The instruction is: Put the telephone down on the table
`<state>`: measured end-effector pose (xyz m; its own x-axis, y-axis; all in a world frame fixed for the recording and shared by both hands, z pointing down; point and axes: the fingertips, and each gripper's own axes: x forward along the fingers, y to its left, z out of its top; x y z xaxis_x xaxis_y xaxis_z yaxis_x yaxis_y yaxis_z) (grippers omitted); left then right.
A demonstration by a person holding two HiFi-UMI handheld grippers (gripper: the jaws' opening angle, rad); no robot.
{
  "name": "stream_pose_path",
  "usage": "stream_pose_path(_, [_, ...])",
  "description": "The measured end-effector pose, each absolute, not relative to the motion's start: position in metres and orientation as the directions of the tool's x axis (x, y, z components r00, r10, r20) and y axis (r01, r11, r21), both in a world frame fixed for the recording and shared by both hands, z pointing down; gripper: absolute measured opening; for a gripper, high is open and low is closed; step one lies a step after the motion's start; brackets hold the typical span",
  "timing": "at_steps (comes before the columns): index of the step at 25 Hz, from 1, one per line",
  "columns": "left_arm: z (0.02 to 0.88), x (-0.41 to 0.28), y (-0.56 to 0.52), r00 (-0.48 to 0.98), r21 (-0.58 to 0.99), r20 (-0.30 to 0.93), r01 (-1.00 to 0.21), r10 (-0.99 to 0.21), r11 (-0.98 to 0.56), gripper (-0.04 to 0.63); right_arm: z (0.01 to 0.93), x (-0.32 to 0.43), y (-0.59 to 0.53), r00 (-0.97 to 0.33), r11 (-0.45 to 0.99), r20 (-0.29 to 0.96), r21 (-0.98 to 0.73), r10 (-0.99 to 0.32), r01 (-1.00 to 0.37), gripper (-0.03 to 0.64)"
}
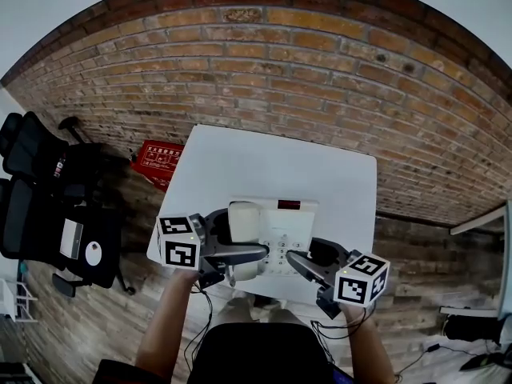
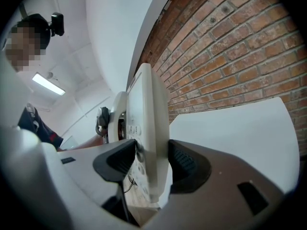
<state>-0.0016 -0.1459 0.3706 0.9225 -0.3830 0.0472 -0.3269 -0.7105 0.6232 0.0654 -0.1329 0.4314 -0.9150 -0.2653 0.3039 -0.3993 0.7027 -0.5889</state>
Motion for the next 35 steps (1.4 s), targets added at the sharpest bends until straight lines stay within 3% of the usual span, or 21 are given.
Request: stream_pose_path(35, [0.465,-0.043,-0.205,0.978,0.726,0.060,-0.179,-0.199,-0.664,0.499,0.518,0.019,-0.171,-0.837,0.509,0.403,-0.666,-0.369,-0.545,0.221])
